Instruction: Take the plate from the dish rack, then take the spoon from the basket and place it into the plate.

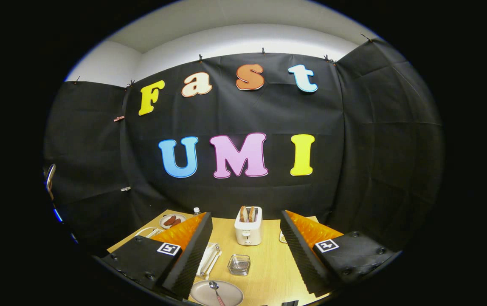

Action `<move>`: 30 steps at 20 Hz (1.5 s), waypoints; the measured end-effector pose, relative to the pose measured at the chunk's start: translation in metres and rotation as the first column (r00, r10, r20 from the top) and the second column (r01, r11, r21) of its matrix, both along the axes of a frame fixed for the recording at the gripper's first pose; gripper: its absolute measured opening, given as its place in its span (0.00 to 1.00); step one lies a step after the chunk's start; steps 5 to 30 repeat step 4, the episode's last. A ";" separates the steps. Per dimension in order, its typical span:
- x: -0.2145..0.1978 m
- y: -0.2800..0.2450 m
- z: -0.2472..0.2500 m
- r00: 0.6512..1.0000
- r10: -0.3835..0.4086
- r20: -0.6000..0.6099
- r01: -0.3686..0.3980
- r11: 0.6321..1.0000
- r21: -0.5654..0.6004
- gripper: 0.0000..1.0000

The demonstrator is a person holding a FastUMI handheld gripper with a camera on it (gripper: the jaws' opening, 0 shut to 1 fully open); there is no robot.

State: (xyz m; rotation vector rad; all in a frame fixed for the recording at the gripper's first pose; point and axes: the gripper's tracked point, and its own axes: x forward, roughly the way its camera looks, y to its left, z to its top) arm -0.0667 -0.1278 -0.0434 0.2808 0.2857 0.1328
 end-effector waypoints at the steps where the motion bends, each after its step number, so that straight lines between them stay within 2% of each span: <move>1: -0.001 0.000 -0.001 1.000 0.000 -0.002 0.000 1.000 0.000 0.98; 30: -0.003 0.002 -0.004 1.000 0.006 -0.011 -0.006 1.000 -0.001 0.98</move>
